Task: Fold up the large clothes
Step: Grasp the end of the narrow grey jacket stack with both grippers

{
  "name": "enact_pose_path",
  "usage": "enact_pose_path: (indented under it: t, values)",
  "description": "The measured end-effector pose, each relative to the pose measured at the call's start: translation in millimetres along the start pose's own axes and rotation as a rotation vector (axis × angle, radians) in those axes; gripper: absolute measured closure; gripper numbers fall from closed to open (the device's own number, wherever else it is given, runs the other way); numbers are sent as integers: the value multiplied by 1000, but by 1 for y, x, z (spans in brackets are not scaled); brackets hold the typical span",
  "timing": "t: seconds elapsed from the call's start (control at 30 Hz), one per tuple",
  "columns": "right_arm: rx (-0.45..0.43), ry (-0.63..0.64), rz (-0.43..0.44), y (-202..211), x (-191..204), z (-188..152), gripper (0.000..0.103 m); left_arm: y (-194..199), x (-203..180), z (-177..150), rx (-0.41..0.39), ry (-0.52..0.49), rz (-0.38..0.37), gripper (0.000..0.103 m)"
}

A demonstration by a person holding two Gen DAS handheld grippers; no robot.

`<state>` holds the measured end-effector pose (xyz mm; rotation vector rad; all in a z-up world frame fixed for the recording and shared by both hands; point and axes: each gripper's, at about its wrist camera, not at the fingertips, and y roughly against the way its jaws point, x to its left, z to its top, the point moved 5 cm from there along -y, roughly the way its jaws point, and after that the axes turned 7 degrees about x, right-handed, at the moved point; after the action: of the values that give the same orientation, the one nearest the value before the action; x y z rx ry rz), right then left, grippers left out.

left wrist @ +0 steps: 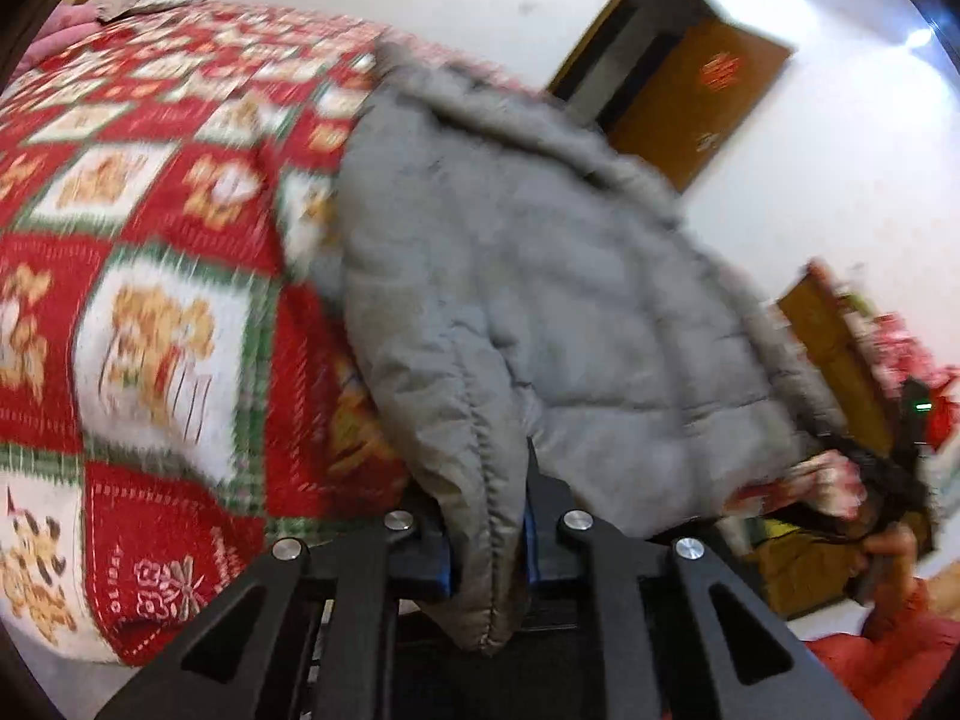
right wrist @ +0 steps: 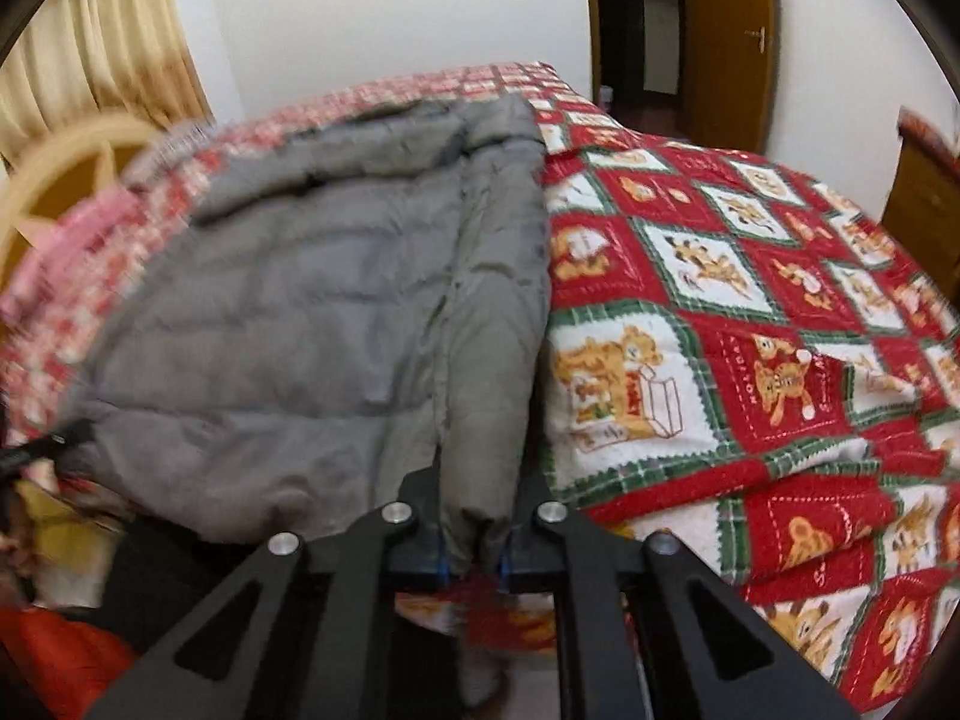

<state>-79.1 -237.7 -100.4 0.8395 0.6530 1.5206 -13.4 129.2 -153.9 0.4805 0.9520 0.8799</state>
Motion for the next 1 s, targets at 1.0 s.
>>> enact_pose_path:
  t: [1.0]
  values:
    - [-192,-91,343,27,16,211,91,87,1,166,-322,173,12,87]
